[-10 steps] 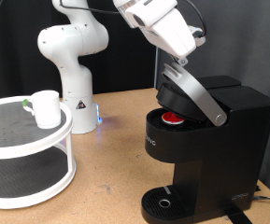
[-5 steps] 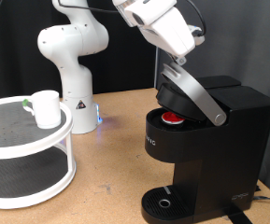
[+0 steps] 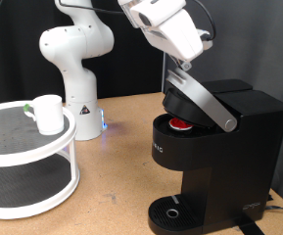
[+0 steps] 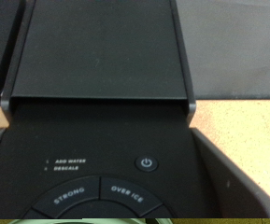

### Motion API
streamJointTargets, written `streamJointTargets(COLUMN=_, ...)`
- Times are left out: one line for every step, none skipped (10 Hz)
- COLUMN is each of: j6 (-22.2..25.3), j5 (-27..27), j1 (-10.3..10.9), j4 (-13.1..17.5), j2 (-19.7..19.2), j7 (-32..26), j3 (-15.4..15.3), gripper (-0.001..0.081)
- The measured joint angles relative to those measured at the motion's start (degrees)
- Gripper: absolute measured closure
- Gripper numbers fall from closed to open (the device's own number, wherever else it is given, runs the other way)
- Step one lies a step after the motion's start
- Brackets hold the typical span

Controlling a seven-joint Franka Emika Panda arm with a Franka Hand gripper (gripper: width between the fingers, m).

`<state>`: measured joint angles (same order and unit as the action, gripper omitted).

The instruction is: Make a cup of coffee with the keurig machine

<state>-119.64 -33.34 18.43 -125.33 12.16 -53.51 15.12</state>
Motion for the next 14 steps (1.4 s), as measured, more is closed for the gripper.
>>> streamJointTargets(j6=0.21, j5=0.72, j1=-0.04, j4=0.00, j2=-0.05, j7=0.16, j3=0.00, gripper=0.0806)
streamJointTargets(j6=1.02, j5=1.87, j1=-0.24, j4=-0.01, j2=-0.15, j7=0.18, j3=0.03, gripper=0.0806)
streamJointTargets(j6=1.93, j5=3.14, j1=-0.62, j4=-0.11, j2=-0.35, j7=0.13, j3=0.15, gripper=0.0806)
streamJointTargets(j6=2.18, j5=4.02, j1=-0.99, j4=-0.61, j2=-0.50, j7=-0.04, j3=0.39, gripper=0.0806)
streamJointTargets(j6=2.05, j5=4.54, j1=-1.23, j4=-1.20, j2=-0.59, j7=-0.13, j3=0.65, gripper=0.0806)
streamJointTargets(j6=1.37, j5=4.94, j1=-1.46, j4=-1.82, j2=-0.71, j7=-0.14, j3=0.75, gripper=0.0806)
streamJointTargets(j6=-0.07, j5=5.23, j1=-1.53, j4=-2.42, j2=-1.05, j7=0.15, j3=0.76, gripper=0.0806)
streamJointTargets(j6=-1.31, j5=5.51, j1=-1.53, j4=-2.79, j2=-1.57, j7=0.63, j3=0.71, gripper=0.0806)
streamJointTargets(j6=-2.28, j5=5.83, j1=-1.52, j4=-2.95, j2=-2.13, j7=1.25, j3=0.56, gripper=0.0806)
streamJointTargets(j6=-2.80, j5=5.97, j1=-1.52, j4=-2.95, j2=-2.59, j7=1.76, j3=0.47, gripper=0.0806)
streamJointTargets(j6=-3.33, j5=5.97, j1=-1.46, j4=-2.95, j2=-3.13, j7=2.12, j3=0.26, gripper=0.0806)
streamJointTargets(j6=-3.91, j5=5.97, j1=-1.42, j4=-2.96, j2=-3.74, j7=2.29, j3=-0.13, gripper=0.0806)
streamJointTargets(j6=-4.31, j5=5.97, j1=-1.40, j4=-2.98, j2=-4.27, j7=2.29, j3=-0.38, gripper=0.0806)
streamJointTargets(j6=-4.54, j5=5.97, j1=-1.40, j4=-3.02, j2=-4.62, j7=2.28, j3=-0.55, gripper=0.0806)
